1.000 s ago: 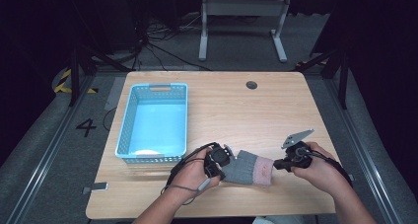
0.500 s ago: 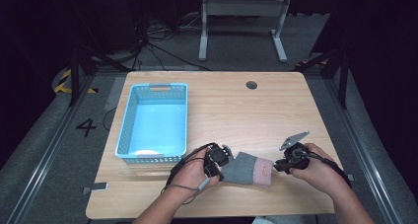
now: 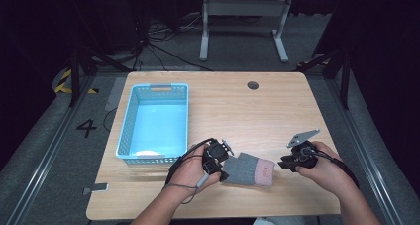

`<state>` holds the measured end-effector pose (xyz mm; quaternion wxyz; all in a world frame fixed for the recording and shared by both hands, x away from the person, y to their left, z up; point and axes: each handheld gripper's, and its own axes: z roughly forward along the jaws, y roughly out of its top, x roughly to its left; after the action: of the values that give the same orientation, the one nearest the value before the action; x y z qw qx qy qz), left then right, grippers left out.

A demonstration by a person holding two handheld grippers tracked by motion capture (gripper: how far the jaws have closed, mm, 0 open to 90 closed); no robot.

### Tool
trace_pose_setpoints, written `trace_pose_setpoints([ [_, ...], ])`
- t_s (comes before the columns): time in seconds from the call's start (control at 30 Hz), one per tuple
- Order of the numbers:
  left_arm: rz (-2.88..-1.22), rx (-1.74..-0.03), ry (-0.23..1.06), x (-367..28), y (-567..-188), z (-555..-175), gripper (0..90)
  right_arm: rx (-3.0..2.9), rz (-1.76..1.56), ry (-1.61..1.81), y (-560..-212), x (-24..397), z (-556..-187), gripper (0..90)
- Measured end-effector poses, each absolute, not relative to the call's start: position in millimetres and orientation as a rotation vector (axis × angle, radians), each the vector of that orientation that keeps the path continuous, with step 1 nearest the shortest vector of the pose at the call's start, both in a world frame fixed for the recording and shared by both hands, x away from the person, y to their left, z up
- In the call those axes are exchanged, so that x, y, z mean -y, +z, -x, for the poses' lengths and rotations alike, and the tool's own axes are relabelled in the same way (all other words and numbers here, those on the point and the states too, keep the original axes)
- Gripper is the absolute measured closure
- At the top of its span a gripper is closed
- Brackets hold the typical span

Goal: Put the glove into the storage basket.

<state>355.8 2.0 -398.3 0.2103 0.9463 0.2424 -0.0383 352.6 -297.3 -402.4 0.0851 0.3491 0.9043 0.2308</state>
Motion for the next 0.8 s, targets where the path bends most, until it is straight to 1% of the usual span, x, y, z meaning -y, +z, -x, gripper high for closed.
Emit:
trace_pose_setpoints([
  [0.17, -2.614, -0.688, -0.090, -8.7, -393.4, -357.1, 56.3, -2.706, -1.034, 0.736, -400.3, 294.6, -352.3, 69.6],
  [0.2, -2.608, -0.698, -0.083, -10.6, -391.8, -357.1, 56.3, -2.708, -1.028, 0.755, -399.2, 293.0, -351.7, 68.4],
  [0.27, -2.599, -0.701, -0.074, -13.0, -389.4, -357.5, 55.3, -2.705, -1.019, 0.799, -393.7, 286.9, -349.9, 62.8],
  [0.3, -2.597, -0.700, -0.070, -13.5, -388.7, -357.5, 55.3, -2.705, -1.019, 0.799, -393.7, 286.9, -349.9, 62.8],
  [0.33, -2.590, -0.697, -0.062, -14.2, -387.5, -357.4, 54.0, -2.694, -1.006, 0.824, -390.6, 284.0, -349.4, 59.5],
  [0.43, -2.581, -0.687, -0.054, -13.1, -385.4, -357.5, 53.4, -2.695, -0.995, 0.829, -389.3, 283.1, -349.4, 56.9],
  [0.57, -2.593, -0.638, -0.052, -4.6, -383.0, -358.8, 51.0, -2.682, -1.005, 0.827, -387.4, 288.3, -350.0, 56.2],
  [0.63, -2.593, -0.583, -0.070, 1.7, -382.8, -361.0, 47.3, -2.663, -1.028, 0.836, -385.9, 295.2, -350.9, 56.2],
  [0.7, -2.583, -0.559, -0.097, 7.0, -383.8, -364.4, 47.3, -2.661, -1.034, 0.838, -385.5, 296.7, -351.0, 56.2],
  [0.73, -2.580, -0.537, -0.084, 9.6, -384.7, -365.8, 43.0, -2.651, -1.047, 0.844, -385.1, 300.2, -351.6, 56.1],
  [0.77, -2.585, -0.524, -0.093, 11.5, -385.5, -367.1, 42.3, -2.648, -1.050, 0.848, -385.2, 300.9, -351.6, 56.1],
  [0.8, -2.594, -0.479, -0.131, 17.4, -388.5, -370.3, 40.2, -2.649, -1.056, 0.852, -385.2, 301.7, -351.8, 56.1],
])
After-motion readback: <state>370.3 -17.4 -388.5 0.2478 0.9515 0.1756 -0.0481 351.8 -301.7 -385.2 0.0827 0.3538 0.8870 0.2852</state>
